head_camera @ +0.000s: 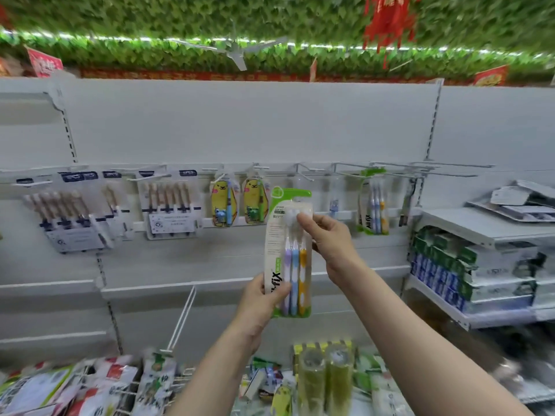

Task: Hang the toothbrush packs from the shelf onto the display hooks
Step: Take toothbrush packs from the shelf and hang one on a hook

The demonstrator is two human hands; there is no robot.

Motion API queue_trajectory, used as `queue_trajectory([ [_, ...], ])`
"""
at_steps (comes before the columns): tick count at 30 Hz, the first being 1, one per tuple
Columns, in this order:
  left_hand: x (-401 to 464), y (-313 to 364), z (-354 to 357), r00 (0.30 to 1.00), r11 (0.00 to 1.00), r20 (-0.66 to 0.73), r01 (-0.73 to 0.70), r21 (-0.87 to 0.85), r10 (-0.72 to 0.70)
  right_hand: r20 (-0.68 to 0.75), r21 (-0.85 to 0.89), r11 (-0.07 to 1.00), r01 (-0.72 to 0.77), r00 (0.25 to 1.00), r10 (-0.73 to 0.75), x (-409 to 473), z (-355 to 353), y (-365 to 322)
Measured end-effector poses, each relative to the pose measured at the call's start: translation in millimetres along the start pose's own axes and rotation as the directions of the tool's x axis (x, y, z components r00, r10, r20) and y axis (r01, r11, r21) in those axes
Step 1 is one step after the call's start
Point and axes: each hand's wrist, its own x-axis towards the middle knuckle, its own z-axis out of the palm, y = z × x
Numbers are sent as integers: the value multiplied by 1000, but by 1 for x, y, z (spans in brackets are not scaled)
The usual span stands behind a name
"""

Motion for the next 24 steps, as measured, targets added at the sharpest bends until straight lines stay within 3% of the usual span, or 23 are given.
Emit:
queue_trajectory([
  [12,31,-7,146,971,998,229,57,21,-60,-194,-29,999,-35,981,29,12,-161,-11],
  [16,65,-12,185,970,999,240,48,0,-47,-246,-40,999,-34,969,23,51,-198,-1],
  [24,174,-18,250,980,997,196,39,-65,-26,-216,-128,991,-41,976,13,166,-250,6],
])
